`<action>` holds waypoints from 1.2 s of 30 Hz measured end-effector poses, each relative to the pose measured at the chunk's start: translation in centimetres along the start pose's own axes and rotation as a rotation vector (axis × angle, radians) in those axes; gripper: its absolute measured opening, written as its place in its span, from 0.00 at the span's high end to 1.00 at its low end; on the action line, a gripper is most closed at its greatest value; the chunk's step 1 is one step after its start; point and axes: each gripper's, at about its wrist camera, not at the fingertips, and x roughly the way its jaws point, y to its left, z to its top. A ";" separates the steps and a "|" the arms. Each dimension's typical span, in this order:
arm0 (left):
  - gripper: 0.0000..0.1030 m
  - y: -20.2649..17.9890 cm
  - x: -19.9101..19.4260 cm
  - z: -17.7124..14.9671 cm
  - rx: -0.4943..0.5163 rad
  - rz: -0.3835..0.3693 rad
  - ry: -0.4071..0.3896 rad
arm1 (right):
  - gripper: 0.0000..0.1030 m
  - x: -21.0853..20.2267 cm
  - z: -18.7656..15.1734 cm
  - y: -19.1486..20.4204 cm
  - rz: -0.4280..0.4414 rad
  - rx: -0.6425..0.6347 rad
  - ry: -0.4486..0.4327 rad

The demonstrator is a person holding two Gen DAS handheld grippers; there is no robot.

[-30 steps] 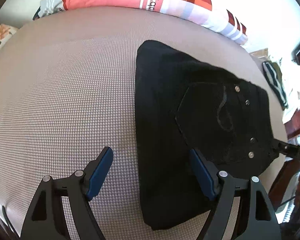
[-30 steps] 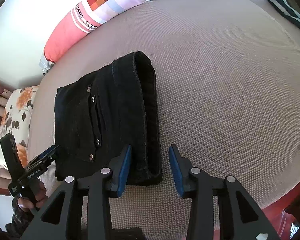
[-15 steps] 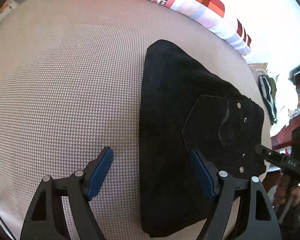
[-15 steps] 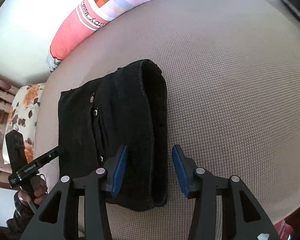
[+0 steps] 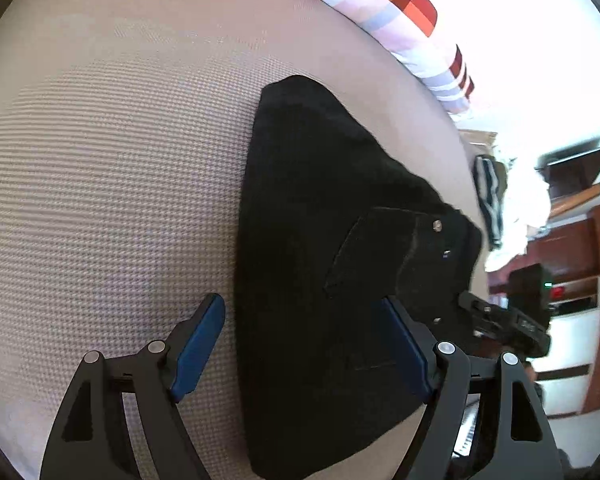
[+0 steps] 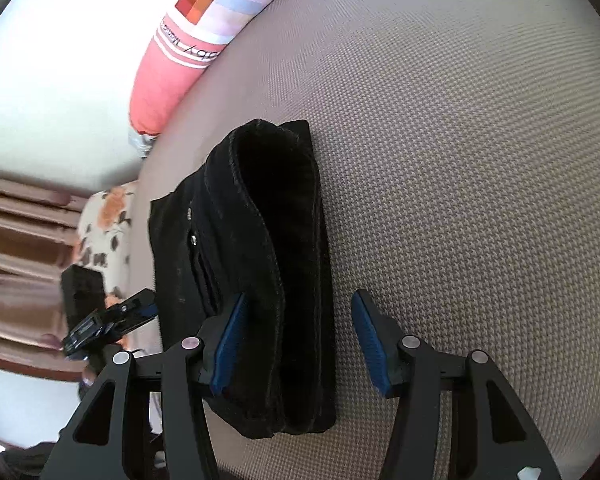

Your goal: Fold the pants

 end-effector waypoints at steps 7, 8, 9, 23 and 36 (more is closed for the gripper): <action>0.24 1.1 -0.2 0.3 -0.018 -0.081 0.030 | 0.59 0.8 1.1 -1.6 0.139 0.021 0.064; 0.24 0.7 0.2 0.7 -0.015 -0.085 0.031 | 0.59 1.0 1.3 -1.6 0.154 0.023 0.069; 0.24 0.7 0.3 0.8 -0.013 -0.094 0.029 | 0.59 1.1 1.3 -1.5 0.159 0.016 0.072; 0.24 1.8 0.3 1.4 -0.021 -0.186 0.021 | 0.60 2.9 2.3 0.0 0.210 -0.038 0.111; 0.65 -0.3 1.1 0.7 0.073 0.052 -0.074 | 0.64 3.2 2.1 0.2 0.198 -0.014 0.072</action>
